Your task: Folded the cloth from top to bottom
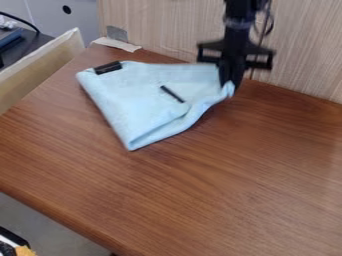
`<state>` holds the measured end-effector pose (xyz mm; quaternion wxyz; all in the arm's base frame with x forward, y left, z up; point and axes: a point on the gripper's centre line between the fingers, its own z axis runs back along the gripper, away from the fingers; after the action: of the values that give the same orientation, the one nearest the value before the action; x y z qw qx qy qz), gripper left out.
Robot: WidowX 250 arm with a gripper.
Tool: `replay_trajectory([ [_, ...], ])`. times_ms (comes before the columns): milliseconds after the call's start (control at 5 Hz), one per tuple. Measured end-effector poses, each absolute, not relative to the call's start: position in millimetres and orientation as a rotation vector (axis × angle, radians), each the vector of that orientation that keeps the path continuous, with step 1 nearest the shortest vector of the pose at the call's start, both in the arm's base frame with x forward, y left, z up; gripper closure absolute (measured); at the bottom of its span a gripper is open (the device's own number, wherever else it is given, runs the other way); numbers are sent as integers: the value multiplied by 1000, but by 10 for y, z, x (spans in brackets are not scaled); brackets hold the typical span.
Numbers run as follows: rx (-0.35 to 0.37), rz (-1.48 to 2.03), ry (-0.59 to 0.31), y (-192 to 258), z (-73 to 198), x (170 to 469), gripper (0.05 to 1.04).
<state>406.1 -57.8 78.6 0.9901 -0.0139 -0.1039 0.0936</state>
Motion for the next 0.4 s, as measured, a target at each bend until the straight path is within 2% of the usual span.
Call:
replay_trajectory([
  [400, -51, 234, -281, -174, 1275, 3727, 1015],
])
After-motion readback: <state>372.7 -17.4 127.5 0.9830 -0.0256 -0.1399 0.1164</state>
